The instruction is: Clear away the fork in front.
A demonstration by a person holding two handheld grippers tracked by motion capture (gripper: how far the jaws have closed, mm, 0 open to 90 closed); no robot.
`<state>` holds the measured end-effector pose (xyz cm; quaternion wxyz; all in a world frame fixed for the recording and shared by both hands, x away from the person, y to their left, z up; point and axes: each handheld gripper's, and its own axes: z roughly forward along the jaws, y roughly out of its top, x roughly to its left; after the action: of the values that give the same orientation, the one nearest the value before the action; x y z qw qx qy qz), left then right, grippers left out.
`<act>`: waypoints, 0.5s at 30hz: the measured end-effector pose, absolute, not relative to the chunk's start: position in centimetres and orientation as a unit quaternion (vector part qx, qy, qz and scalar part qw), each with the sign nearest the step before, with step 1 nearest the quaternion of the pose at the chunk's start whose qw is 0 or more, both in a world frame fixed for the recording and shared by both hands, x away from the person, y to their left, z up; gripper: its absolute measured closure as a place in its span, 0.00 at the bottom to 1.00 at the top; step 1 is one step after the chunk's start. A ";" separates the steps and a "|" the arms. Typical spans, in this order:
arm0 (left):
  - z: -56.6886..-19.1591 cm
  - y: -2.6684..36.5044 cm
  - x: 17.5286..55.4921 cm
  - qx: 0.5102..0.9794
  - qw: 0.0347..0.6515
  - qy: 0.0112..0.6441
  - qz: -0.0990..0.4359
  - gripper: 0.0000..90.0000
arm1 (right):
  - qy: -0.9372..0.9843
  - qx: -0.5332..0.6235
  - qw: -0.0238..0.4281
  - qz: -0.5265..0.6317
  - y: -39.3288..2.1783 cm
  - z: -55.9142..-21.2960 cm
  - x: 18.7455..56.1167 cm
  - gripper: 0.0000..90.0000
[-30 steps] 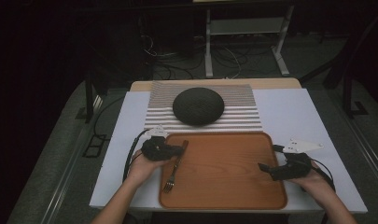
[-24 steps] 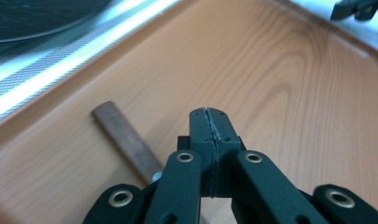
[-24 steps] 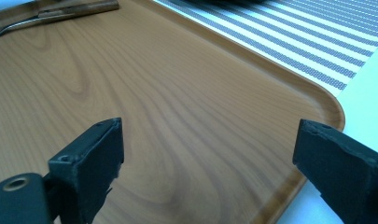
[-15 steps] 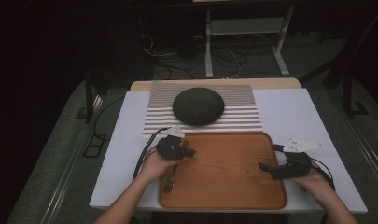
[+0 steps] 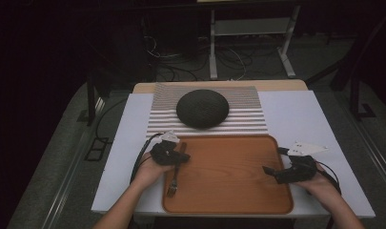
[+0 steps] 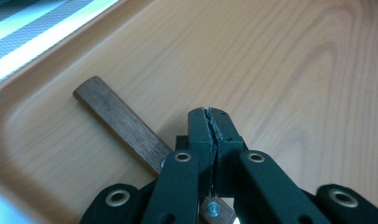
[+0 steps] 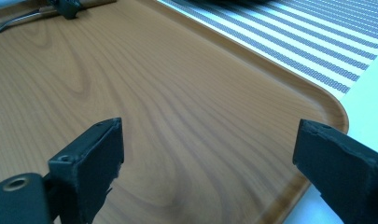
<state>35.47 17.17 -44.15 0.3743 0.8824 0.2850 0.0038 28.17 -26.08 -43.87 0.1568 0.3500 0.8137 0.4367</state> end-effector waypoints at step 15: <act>-43.8 18.9 35.6 0.883 0.368 0.290 0.028 0.95 | 0.816 0.348 0.159 0.435 -26.1 -43.9 28.1 0.10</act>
<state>35.58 18.92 -43.76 0.3678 0.8831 0.2900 0.0277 28.10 -26.11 -43.85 0.1586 0.3476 0.8155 0.4347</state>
